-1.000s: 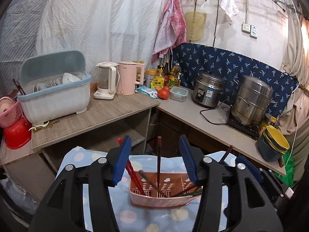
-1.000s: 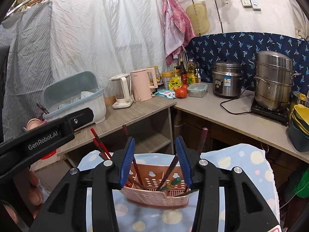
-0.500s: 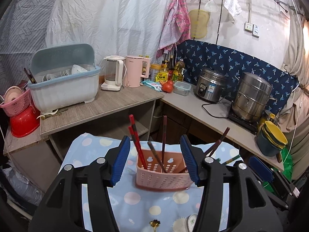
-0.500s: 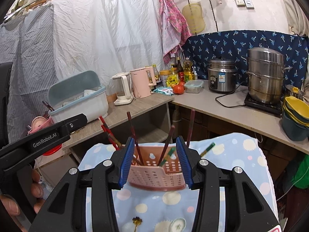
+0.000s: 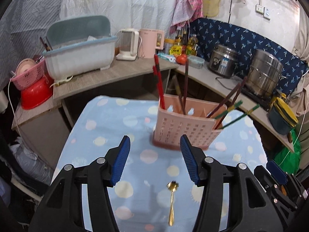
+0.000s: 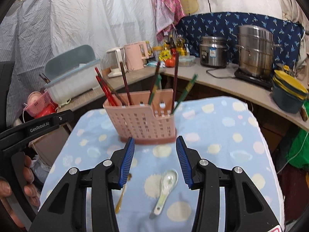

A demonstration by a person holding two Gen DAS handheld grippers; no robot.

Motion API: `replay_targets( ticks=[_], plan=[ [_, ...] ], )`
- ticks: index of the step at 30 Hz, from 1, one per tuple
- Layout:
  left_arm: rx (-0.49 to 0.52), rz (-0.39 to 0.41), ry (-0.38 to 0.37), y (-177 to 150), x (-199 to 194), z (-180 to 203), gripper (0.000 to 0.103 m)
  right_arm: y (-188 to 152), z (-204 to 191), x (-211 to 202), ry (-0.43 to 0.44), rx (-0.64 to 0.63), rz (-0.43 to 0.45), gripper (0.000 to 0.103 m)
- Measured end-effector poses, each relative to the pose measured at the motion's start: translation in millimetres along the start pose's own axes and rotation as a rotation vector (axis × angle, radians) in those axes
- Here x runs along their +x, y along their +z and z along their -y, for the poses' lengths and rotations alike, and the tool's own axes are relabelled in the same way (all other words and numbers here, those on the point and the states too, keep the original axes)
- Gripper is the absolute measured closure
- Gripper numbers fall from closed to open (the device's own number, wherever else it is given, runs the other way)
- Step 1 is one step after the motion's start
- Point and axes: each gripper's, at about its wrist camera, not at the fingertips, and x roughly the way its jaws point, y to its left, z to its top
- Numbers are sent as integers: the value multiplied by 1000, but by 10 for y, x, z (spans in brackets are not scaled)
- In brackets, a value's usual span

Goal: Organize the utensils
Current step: 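Move both open tools back toward the gold and white spoons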

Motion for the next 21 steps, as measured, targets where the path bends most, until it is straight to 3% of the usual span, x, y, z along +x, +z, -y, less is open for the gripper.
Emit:
replay_targets(
  ticks=[14, 21],
  plan=[
    [-23, -201, 28, -1100, 254, -139, 52, -1023, 145, 187, -11, 50, -201, 59],
    [-12, -266, 11, -1407, 350, -33, 52, -1220, 128, 310, 2, 70, -248, 59]
  ],
)
